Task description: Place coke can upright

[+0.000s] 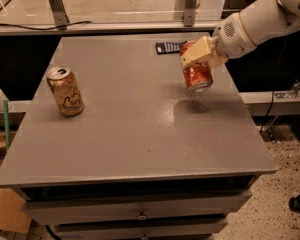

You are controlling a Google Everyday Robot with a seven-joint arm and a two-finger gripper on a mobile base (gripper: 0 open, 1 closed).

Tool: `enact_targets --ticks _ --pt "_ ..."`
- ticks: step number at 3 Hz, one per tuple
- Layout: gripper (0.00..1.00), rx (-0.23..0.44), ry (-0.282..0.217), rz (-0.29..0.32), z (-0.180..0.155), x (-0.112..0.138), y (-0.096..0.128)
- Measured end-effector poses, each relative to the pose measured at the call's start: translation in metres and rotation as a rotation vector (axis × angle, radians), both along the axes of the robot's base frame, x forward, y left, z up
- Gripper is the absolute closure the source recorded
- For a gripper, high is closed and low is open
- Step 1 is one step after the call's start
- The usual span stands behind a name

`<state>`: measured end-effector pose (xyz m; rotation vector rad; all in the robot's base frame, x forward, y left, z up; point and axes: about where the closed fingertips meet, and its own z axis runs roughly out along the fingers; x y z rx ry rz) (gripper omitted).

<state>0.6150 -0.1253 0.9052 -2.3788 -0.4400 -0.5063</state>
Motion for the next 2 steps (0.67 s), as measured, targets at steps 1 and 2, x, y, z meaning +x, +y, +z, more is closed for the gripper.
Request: enact_targets --ticks 1,2 --pt "1.0 0.094 -0.127 0.069 0.018 -0.005 0.006" --pt "1.0 0.162 -0.244 0.113 0.028 -0.013 0.015"
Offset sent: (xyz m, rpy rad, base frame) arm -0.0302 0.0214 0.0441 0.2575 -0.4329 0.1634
